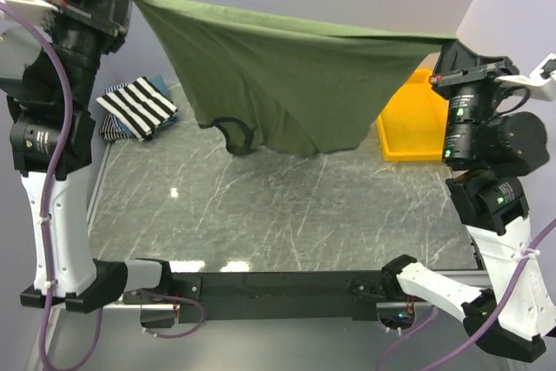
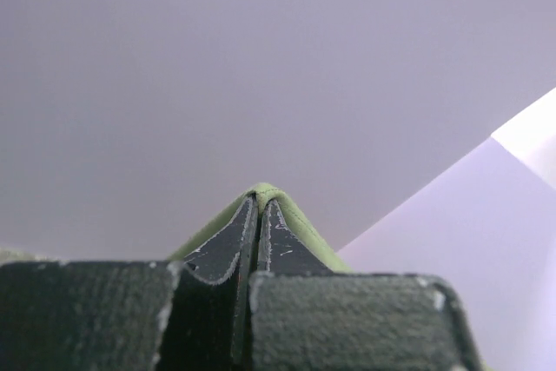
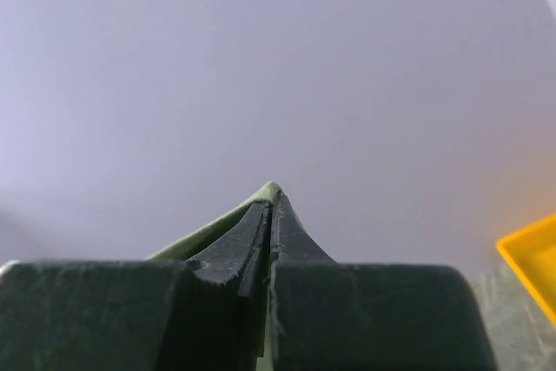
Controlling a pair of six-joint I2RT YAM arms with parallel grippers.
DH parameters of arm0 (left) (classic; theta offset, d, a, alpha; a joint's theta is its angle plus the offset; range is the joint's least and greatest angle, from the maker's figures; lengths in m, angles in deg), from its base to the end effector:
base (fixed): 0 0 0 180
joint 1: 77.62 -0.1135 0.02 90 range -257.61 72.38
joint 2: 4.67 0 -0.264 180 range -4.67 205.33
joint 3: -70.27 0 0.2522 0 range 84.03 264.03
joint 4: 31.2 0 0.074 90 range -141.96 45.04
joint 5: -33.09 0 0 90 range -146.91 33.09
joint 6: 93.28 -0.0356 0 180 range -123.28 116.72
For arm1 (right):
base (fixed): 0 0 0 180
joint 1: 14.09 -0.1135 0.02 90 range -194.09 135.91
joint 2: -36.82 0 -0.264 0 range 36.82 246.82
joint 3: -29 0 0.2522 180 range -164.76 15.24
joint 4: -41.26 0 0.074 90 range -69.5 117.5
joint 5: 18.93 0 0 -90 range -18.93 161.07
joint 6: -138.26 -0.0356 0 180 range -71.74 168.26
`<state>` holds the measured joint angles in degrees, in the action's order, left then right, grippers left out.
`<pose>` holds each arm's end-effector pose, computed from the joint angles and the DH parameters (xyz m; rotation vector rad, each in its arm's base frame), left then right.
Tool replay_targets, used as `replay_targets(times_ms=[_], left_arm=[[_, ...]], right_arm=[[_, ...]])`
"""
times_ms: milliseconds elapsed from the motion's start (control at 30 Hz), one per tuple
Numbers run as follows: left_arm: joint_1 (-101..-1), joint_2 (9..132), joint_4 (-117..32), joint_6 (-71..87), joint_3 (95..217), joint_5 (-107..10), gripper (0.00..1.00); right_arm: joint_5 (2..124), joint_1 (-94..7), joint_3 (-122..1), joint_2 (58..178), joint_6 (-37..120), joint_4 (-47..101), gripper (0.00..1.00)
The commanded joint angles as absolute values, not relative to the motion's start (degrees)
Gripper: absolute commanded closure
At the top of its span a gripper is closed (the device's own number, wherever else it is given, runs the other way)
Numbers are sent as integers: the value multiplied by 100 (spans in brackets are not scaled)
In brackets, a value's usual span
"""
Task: Fold and stack the tank tops
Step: Flatten the tank top out
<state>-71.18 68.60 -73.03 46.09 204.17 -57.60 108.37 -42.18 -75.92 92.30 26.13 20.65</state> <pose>0.1704 -0.0188 0.6214 -0.4809 1.1934 -0.8342 0.1196 0.0394 0.5720 0.5345 1.0604 0.4252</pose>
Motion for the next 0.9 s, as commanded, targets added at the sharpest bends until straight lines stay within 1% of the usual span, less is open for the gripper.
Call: replay_targets(times_ms=[0, 67, 100, 133, 200, 233, 267, 300, 333, 367, 433, 467, 500, 533, 567, 600, 633, 667, 700, 733, 800, 867], left_arm=[[-7330, 7291, -7105, 4602, 21328, -6217, 99], [-7751, 7512, -7071, 4804, 21560, -6026, 99], [-7979, 7705, -7010, 4953, 21630, -5668, 99], [-8294, 7794, -6896, 5311, 21675, -5386, 99], [-8359, 8135, -6405, 5630, 21657, -4824, 99], [-8194, 8268, -6177, 5875, 21657, -4238, 99], [-8001, 8443, -6079, 5895, 21744, -3997, 99], [-7807, 8871, -6304, 5634, 22206, -3916, 99], [-7301, 9093, -6515, 5475, 22481, -3916, 99], [-7183, 9269, -6630, 5395, 22658, -3811, 99], [-7137, 9456, -6456, 5543, 22502, -3347, 99], [-7198, 9464, -6403, 5561, 22432, -3292, 99], [-7286, 9412, -6412, 5561, 22370, -3265, 99], [-7635, 9368, -6377, 5631, 22239, -3239, 99], [-7943, 9290, -6194, 5779, 22055, -2943, 99], [-8268, 9054, -5914, 6312, 21444, -2731, 99], [-8915, 8956, -5215, 6613, 21151, -2529, 99], [-9209, 8903, -4999, 6868, 20939, -2135, 99], [-9455, 8928, -4910, 7045, 20867, -2018, 99], [-9797, 8989, -4909, 7168, 20979, -1913, 99], [-10002, 9121, -4795, 7335, 21156, -1667, 99], [-10161, 9104, -4375, 7503, 21078, -1552, 99]], right_arm=[[10211, -4247, -7889, 9351, 2788, 2303, 100], [10219, -4256, -7846, 9334, 2778, 2258, 100], [10271, -4256, -7723, 9307, 2952, 2371, 100], [10559, -4248, -7714, 9316, 3076, 2407, 100], [11139, -4187, -8036, 9525, 3443, 2276, 100], [11316, -3951, -8178, 9622, 3585, 2267, 100], [11517, -3792, -8562, 9745, 3656, 2119, 100], [11502, -3564, -8818, 10060, 3605, 1952, 100], [11415, -3353, -9117, 10263, 3500, 1706, 100], [11179, -2907, -9746, 10483, 3351, 1182, 100], [10836, -2544, -10251, 11002, 2841, 739, 100], [10669, -2290, -10628, 11134, 2666, 441, 100], [10389, -2279, -10736, 11266, 2507, 386, 100], [10255, -2288, -10780, 11267, 2419, 386, 100], [9958, -2296, -10589, 11223, 2296, 568, 100], [9668, -2549, -10431, 11084, 2208, 727, 100], [9769, -2804, -10307, 11039, 2276, 859, 100], [10005, -3128, -10228, 11038, 2460, 991, 100], [10269, -3514, -10201, 11099, 2871, 1131, 100], [10515, -3892, -10201, 11126, 2962, 1159, 100], [10456, -3966, -10148, 11161, 2858, 1124, 100], [10561, -3966, -10000, 11109, 2892, 1264, 100]])
